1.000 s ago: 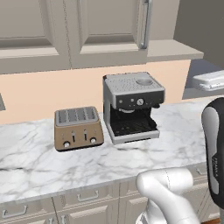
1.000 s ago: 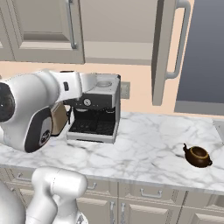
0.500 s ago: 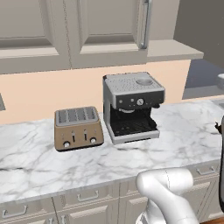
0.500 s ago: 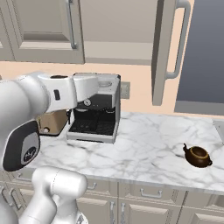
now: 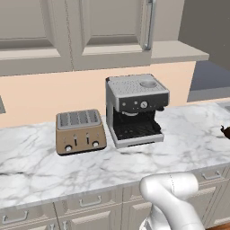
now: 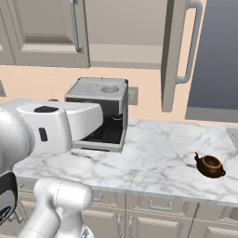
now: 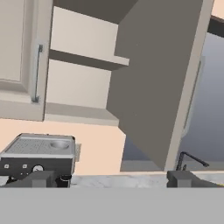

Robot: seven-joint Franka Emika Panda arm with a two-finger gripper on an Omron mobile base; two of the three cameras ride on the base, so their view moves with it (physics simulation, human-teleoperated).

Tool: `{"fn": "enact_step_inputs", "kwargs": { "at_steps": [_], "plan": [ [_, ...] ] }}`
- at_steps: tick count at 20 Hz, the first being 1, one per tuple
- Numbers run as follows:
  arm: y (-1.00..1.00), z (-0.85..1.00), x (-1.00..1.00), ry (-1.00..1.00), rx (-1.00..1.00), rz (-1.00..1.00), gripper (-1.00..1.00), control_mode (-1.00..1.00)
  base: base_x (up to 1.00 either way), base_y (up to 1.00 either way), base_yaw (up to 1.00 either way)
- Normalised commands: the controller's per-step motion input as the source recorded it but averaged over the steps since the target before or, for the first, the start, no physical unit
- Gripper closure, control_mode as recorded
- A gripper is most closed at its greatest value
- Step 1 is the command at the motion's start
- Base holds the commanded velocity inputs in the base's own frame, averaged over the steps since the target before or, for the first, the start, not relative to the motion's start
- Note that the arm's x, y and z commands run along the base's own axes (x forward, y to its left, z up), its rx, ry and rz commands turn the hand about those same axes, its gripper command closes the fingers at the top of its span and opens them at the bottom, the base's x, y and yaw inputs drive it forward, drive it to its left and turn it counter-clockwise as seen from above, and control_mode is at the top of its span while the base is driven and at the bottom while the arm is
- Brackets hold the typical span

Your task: Open the cabinet. Pick the soap dispenser and place it next to the sink. Then close the cabinet.

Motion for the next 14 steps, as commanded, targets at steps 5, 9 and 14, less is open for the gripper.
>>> {"fn": "enact_step_inputs", "kwargs": {
  "at_steps": [5,9,14],
  "plan": [
    [0.00,0.00,0.09,-0.02,0.00,-0.05,-1.00,-1.00,0.00,0.00,0.00],
    [-0.03,-0.08,0.34,-0.07,0.11,-0.15,-1.00,-1.00,0.00,0.00,0.00],
    [-0.20,-0.01,-0.08,-0.20,0.25,-0.19,-1.00,-1.00,0.00,0.00,0.00]
  ]
}}
